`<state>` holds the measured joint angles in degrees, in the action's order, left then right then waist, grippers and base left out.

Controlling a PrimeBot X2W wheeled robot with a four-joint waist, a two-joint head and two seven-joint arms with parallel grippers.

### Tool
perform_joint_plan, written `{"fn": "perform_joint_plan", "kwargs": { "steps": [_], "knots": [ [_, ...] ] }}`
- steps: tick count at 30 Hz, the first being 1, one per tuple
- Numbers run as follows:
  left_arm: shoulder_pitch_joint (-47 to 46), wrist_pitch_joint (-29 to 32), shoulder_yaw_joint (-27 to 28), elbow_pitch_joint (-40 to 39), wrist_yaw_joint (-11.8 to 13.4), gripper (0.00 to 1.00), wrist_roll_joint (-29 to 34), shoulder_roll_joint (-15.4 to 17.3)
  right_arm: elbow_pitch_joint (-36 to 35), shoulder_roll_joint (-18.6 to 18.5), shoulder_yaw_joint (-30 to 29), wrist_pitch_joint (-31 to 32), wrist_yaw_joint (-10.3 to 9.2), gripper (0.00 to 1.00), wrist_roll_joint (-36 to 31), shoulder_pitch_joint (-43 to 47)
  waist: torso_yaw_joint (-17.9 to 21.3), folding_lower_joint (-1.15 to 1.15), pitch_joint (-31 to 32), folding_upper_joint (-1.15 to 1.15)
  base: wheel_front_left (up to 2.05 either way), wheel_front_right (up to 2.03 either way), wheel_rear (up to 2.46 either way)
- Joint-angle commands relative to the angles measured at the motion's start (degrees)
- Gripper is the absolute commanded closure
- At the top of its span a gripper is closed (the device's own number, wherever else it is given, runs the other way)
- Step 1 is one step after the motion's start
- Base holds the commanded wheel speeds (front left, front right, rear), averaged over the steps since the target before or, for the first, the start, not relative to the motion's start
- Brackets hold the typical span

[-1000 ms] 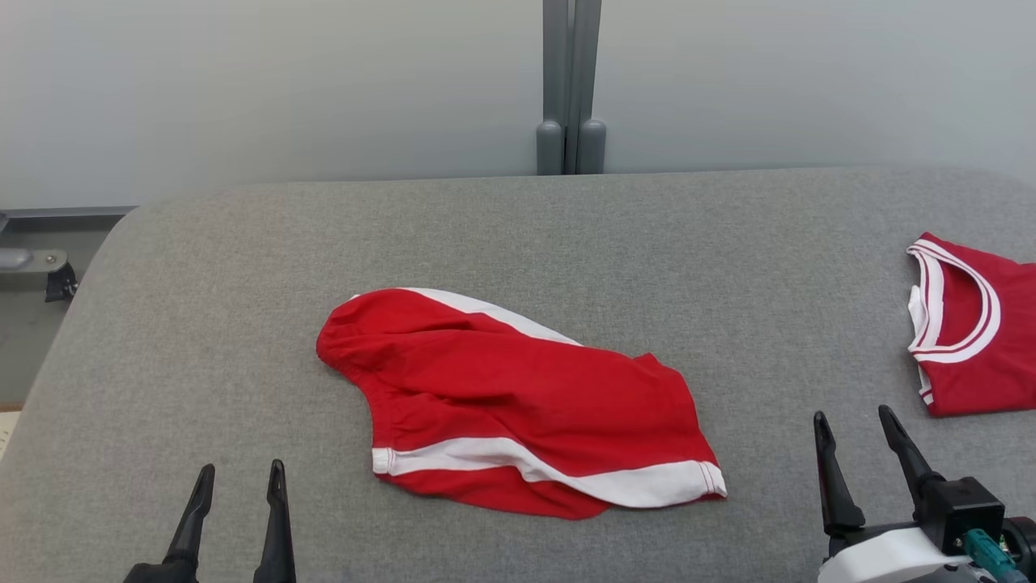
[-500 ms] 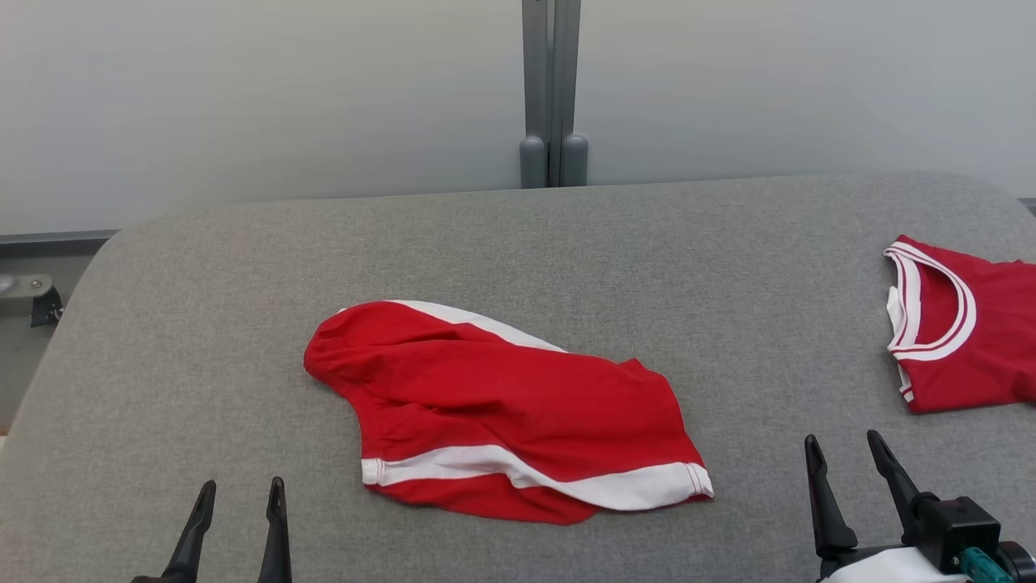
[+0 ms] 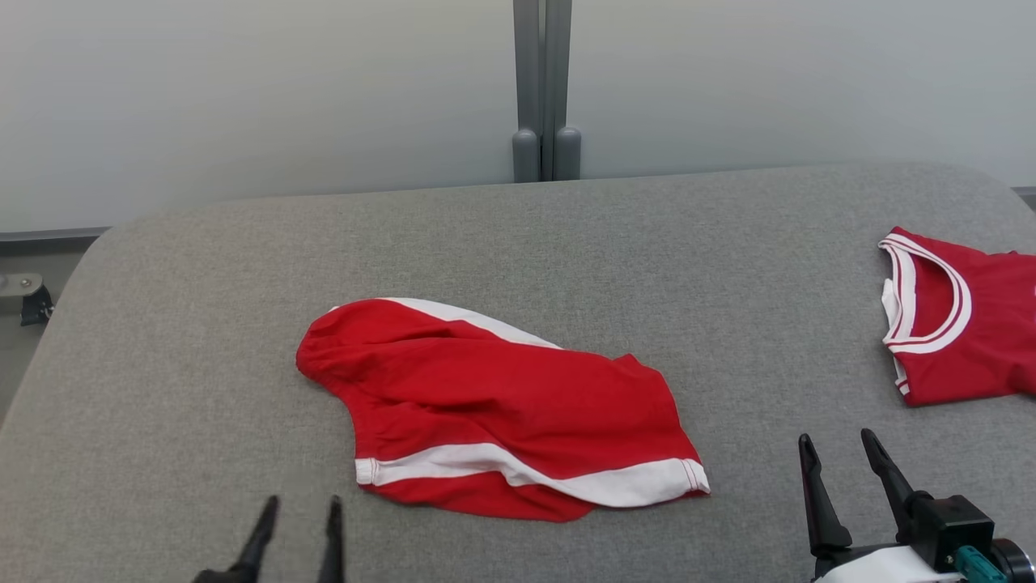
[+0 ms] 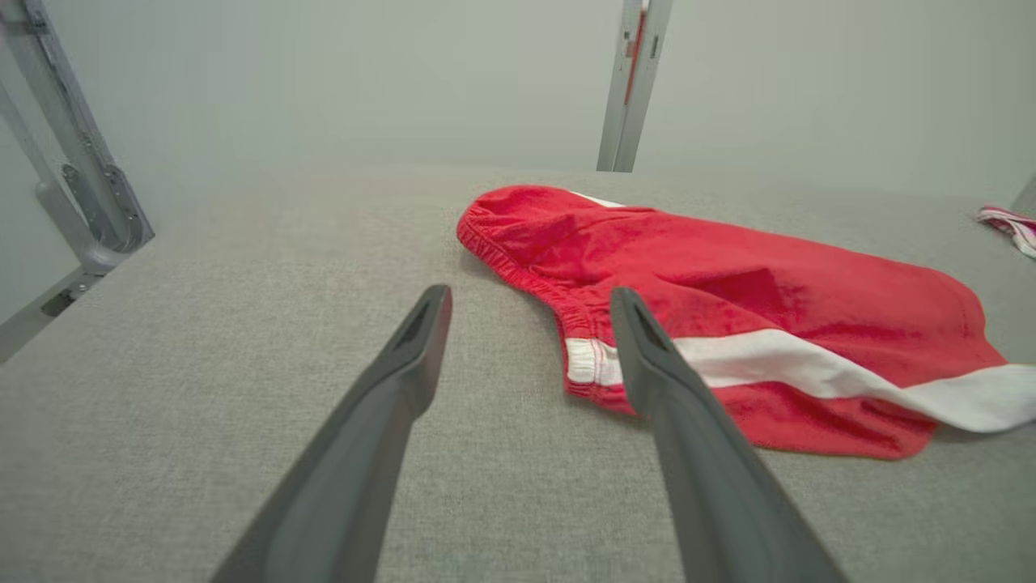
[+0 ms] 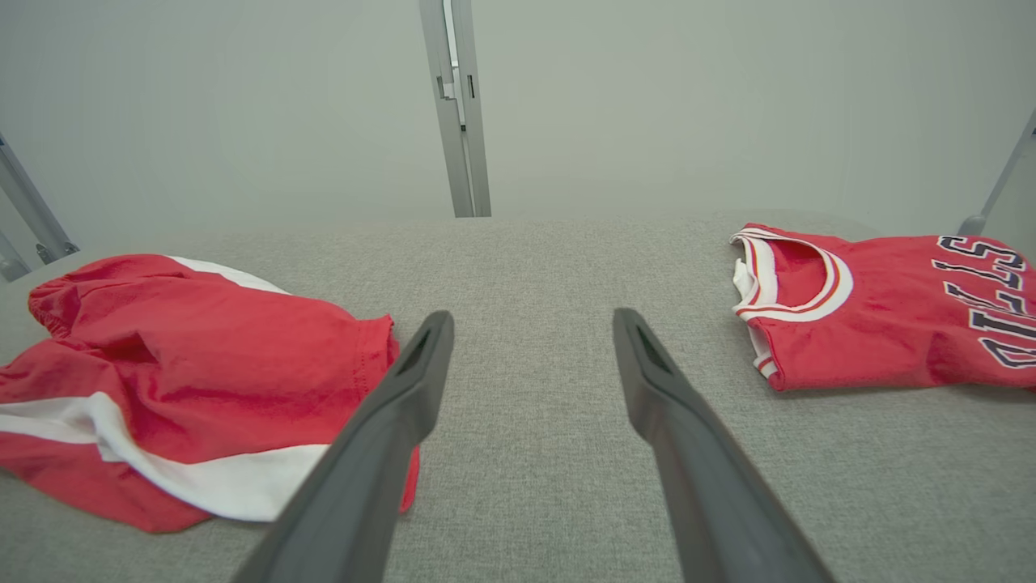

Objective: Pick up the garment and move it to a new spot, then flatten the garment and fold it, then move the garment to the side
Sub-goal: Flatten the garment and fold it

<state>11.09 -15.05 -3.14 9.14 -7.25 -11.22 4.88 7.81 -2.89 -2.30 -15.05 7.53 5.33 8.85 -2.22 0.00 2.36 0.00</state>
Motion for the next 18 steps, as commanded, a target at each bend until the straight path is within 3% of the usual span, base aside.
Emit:
{"fn": "perform_joint_plan", "kwargs": {
  "steps": [1, 6, 11, 18],
  "knots": [
    [-2.61, 0.56, -3.11, 2.07, -0.23, 0.0, -1.36, 1.58, -0.16, 0.0, 0.36, -0.16, -0.09, 0.0, -0.52, -0.72, 0.18, 0.0, -0.49, 0.0, 0.0, 0.0, 0.0],
    [-9.45, 5.68, -11.91, 9.77, -0.15, 0.0, -8.56, 5.66, -0.29, -0.03, 1.08, -0.16, -0.1, 0.0, -0.99, -1.61, 0.9, 0.0, -1.72, 0.0, 0.0, 0.0, 0.0],
    [-15.04, 8.71, -14.81, 17.5, -0.17, 0.0, -17.96, 6.72, -0.05, -0.03, 1.89, -0.16, -0.09, 0.0, -1.07, -2.14, 2.71, 0.0, -2.47, 0.0, 0.0, 0.0, 0.0],
    [-18.87, 9.77, -18.1, 22.11, -0.18, 0.0, -28.13, 8.99, 0.34, -0.02, 2.06, -0.16, -0.09, 0.0, -1.12, -1.9, 4.57, 0.0, -3.11, 0.0, 0.0, 0.0, 0.0]
  ]
}}
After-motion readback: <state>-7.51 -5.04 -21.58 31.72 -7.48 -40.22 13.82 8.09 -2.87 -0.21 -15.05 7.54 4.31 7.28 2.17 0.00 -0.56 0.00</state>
